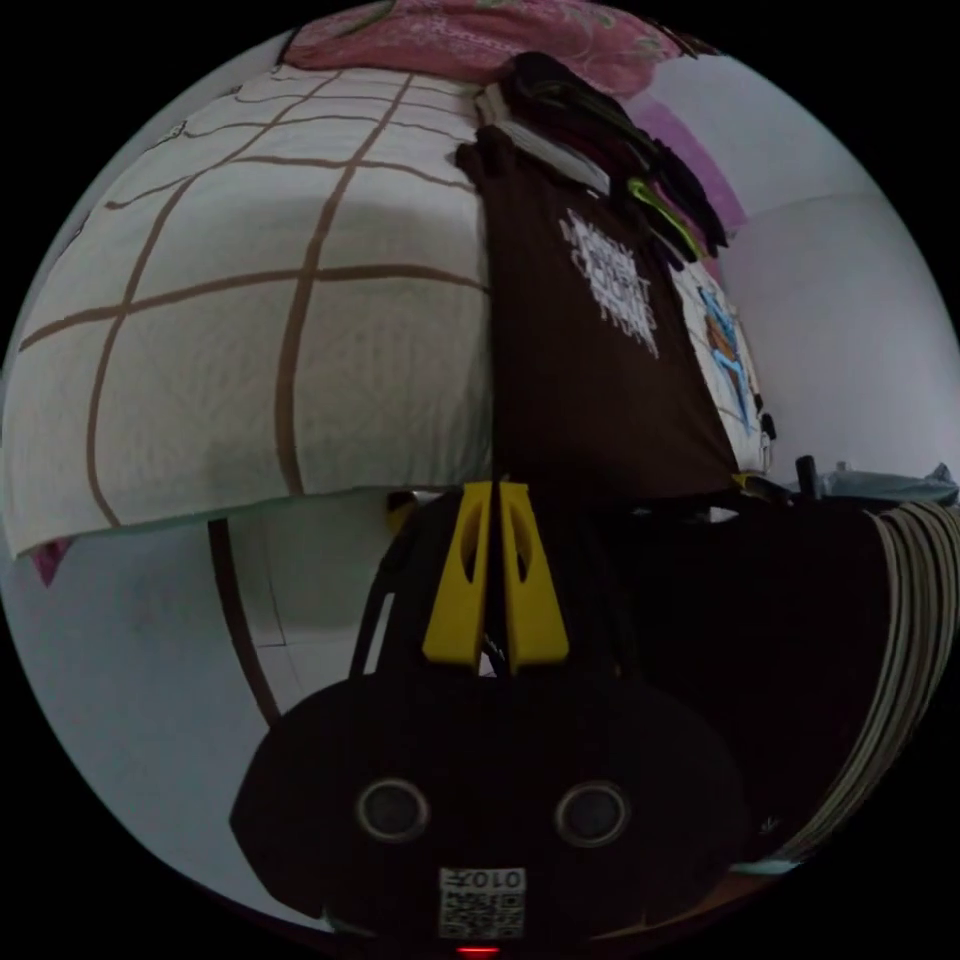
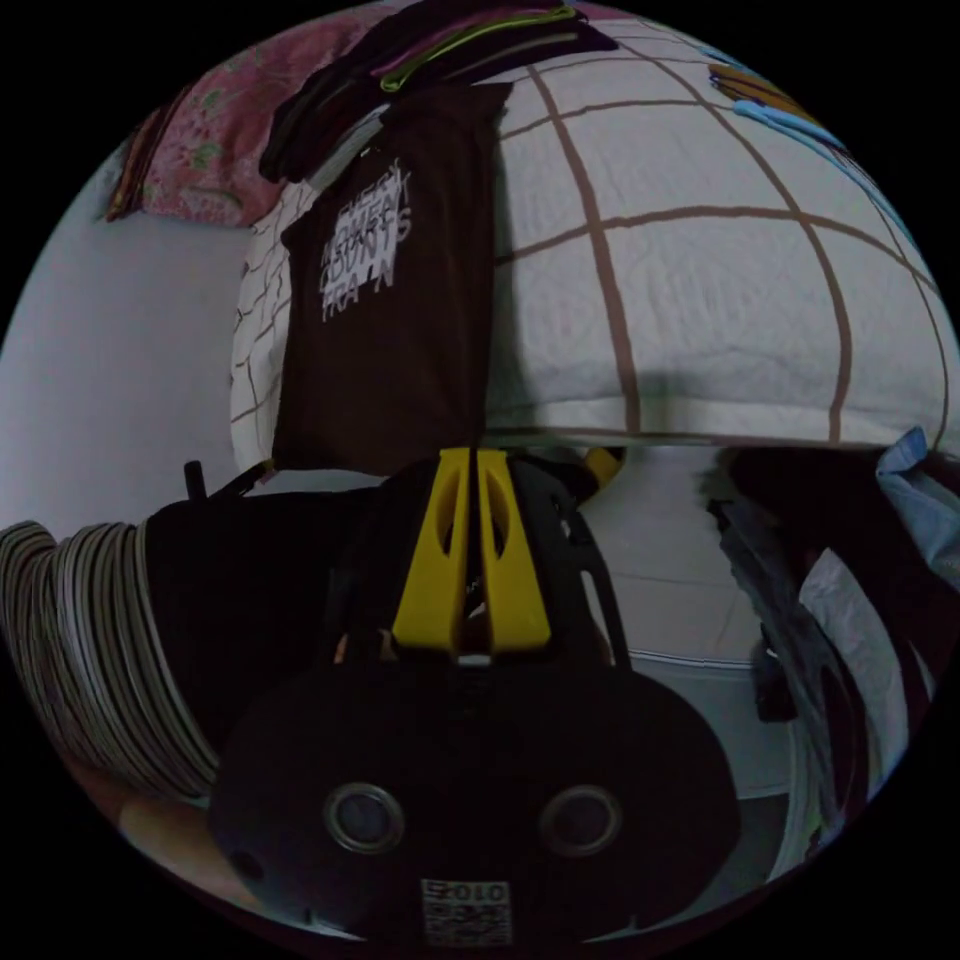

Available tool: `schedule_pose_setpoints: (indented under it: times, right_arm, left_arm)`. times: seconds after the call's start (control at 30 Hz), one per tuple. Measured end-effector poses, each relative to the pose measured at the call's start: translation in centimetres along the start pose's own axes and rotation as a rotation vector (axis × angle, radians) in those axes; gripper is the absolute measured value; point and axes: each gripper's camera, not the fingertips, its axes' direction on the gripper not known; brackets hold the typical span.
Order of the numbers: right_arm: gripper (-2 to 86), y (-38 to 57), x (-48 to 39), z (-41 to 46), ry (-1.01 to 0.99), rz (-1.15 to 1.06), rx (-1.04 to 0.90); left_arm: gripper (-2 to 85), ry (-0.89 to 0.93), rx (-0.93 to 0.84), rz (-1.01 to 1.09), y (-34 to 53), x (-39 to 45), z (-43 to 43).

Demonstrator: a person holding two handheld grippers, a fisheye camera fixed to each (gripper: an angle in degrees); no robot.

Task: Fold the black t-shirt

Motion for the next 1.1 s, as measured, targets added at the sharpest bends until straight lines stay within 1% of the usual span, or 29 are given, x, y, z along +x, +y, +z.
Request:
schedule_pose_setpoints:
  times: [0.13, 0.23, 0.3, 0.37, 0.43, 0.5, 0.63, 0.8, 0.83, 0.9, 0.93, 1.0, 1.03, 1.1]
  right_arm:
    - [3.5, -2.5, -3.5, 0.0, 0.029, 0.030, 0.026]
    - [4.9, -4.3, -6.7, -1.2, 0.071, 0.026, 0.048]
    - [5.3, -5.5, -9.2, -2.9, 0.101, 0.040, 0.098]
    - [5.1, -6.5, -11.2, -4.6, 0.101, 0.038, 0.173]
    - [4.9, -7.9, -13.8, -6.4, 0.114, 0.014, 0.253]
    - [4.9, -10.1, -17.8, -8.4, 0.116, -0.046, 0.365]
    - [5.7, -14.8, -25.1, -10.5, 0.088, -0.193, 0.486]
    - [5.7, -23.5, -37.8, -11.7, 0.046, -0.445, 0.431]
    - [5.6, -24.5, -39.2, -11.8, 0.041, -0.472, 0.426]
    - [6.0, -28.3, -45.4, -12.0, 0.039, -0.588, 0.394]
    - [6.2, -29.3, -47.0, -11.9, 0.048, -0.619, 0.377]
    - [7.2, -33.3, -53.6, -11.2, 0.109, -0.759, 0.293]
    - [7.4, -34.4, -55.3, -10.9, 0.126, -0.791, 0.271]
    - [7.7, -38.6, -61.9, -9.7, 0.156, -0.895, 0.190]
  left_arm:
    - [0.2, 0.000, -0.020, -0.029, -0.8, -0.4, 1.5]
    - [0.3, -0.030, -0.010, -0.072, -0.8, -1.2, 1.7]
    - [0.3, -0.025, 0.008, -0.105, -1.1, -1.8, 1.5]
    - [0.3, -0.011, 0.068, -0.122, -1.9, -2.2, 0.7]
    - [0.3, -0.045, 0.156, -0.100, -4.2, -1.9, -0.6]
    - [0.2, -0.047, 0.225, -0.075, -6.6, -1.5, -1.4]
    - [0.0, -0.038, 0.335, -0.031, -13.4, -0.1, -2.1]
    - [0.0, -0.142, 0.393, -0.035, -20.4, 1.7, -2.2]
    - [0.0, -0.146, 0.412, -0.027, -21.9, 2.0, -2.1]
    - [0.4, -0.137, 0.421, -0.010, -24.1, 2.2, -1.8]
    - [0.7, -0.131, 0.424, -0.002, -25.5, 2.2, -1.4]
    - [1.4, -0.121, 0.421, 0.000, -27.7, 2.0, -0.7]
    - [1.9, -0.107, 0.411, 0.008, -29.1, 1.8, -0.1]
    - [2.8, -0.111, 0.374, 0.018, -31.1, 1.4, 0.9]
